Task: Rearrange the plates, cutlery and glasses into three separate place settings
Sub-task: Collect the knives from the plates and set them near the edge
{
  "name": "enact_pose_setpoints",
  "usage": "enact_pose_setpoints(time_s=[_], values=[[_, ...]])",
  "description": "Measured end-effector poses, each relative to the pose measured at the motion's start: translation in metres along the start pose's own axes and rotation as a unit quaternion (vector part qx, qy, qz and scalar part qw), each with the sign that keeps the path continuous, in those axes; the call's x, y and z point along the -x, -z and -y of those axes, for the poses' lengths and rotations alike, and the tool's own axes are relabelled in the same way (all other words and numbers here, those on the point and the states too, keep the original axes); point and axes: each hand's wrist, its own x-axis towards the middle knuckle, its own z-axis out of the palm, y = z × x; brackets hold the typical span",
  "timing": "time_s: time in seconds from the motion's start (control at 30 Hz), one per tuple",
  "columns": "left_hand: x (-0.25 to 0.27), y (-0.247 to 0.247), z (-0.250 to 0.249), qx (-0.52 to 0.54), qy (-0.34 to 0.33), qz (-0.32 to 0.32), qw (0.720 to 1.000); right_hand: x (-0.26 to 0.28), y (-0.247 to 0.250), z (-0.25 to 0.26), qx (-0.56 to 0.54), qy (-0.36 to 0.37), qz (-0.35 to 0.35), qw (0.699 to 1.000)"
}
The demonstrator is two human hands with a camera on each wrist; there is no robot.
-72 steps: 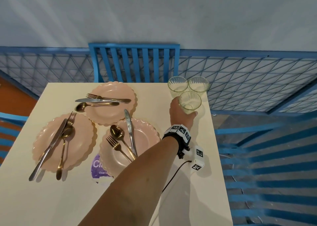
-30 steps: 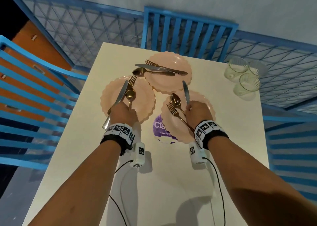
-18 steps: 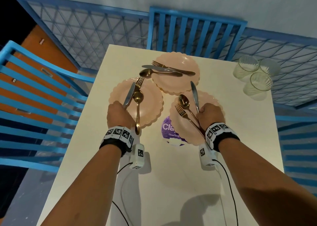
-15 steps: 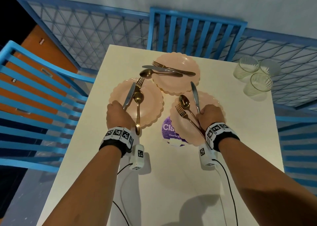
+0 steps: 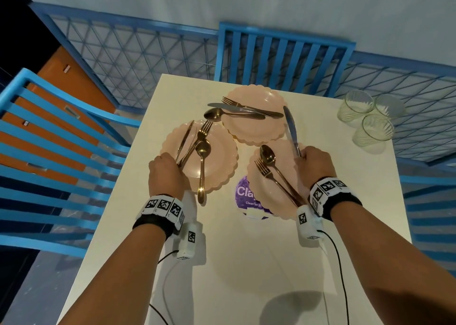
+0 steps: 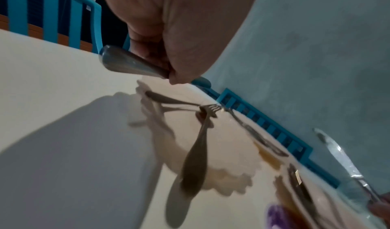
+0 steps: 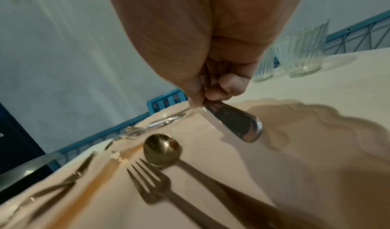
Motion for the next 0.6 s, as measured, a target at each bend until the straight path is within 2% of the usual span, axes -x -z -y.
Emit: enact_pose_setpoints(time_s=[0.1, 0.17, 0.2, 0.23, 0.33, 0.37, 0.5, 0.53, 0.6], values=[[0.000, 0.018, -0.008, 0.095, -0.008, -0.015, 0.995, 0.007, 0.016, 0.016, -0.060, 0.028, -0.010, 0.998], [0.005, 0.030, -0.025, 0.193, -0.005, 0.023, 0.981, 0.020, 0.021, 0.035, -0.105, 0.049, 0.015, 0.993], [0.009, 0.033, -0.036, 0.254, 0.006, 0.060, 0.965, 0.028, 0.021, 0.047, -0.148, 0.053, 0.038, 0.987], [0.014, 0.036, -0.048, 0.328, 0.026, 0.101, 0.939, 0.037, 0.020, 0.059, -0.204, 0.050, 0.070, 0.975], [0.029, 0.042, -0.081, 0.513, 0.096, 0.203, 0.828, 0.055, 0.015, 0.094, -0.310, 0.057, 0.139, 0.939], [0.032, 0.040, -0.089, 0.531, 0.101, 0.219, 0.813, 0.057, 0.013, 0.102, -0.314, 0.064, 0.147, 0.936], [0.041, 0.030, -0.098, 0.507, 0.061, 0.228, 0.829, 0.061, 0.006, 0.118, -0.333, 0.047, 0.201, 0.920], [0.043, 0.029, -0.099, 0.513, 0.059, 0.231, 0.825, 0.061, 0.004, 0.119, -0.329, 0.034, 0.209, 0.920], [0.047, 0.029, -0.102, 0.550, 0.072, 0.242, 0.796, 0.062, 0.001, 0.119, -0.313, 0.020, 0.219, 0.924]])
